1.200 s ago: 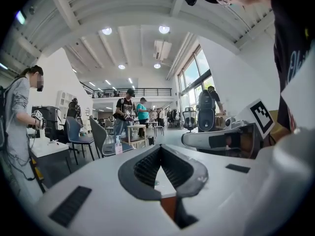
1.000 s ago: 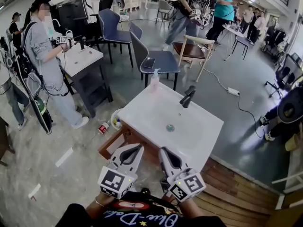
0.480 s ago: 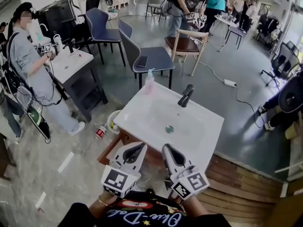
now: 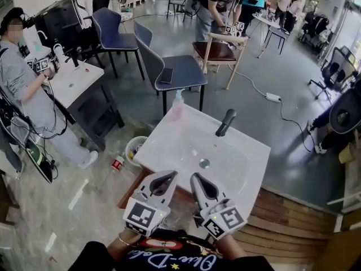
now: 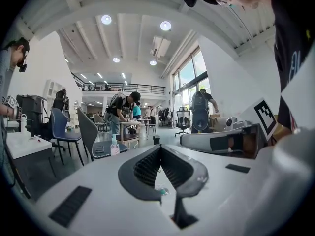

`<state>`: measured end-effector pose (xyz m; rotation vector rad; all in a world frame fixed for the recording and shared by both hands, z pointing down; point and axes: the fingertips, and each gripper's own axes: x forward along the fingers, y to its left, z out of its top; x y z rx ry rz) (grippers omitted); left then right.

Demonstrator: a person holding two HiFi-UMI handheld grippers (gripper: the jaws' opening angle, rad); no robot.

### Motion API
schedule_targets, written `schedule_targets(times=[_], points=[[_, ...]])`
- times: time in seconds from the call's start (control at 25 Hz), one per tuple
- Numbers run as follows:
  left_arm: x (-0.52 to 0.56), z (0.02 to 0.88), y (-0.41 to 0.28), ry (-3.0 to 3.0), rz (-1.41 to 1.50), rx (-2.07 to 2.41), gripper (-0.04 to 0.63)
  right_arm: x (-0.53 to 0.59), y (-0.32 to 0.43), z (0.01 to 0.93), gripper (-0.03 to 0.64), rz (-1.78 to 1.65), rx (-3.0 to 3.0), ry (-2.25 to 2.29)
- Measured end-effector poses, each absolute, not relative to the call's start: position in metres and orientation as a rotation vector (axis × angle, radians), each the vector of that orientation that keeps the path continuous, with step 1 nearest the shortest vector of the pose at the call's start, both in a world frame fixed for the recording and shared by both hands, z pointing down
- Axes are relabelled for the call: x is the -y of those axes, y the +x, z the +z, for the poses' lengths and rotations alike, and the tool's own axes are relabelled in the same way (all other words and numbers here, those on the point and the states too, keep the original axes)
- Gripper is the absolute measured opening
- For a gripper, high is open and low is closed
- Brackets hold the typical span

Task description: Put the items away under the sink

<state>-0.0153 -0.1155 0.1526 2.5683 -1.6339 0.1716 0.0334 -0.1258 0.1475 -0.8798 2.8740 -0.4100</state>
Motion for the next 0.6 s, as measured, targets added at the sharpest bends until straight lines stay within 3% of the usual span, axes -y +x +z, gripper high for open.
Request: schedule_targets(times=[0.6], points=[[0.182, 0.16, -0.076, 2.534, 0.138, 1.644, 0.006, 0.194, -0.02, 0.155, 0.009, -0.417, -2.909, -0.904]])
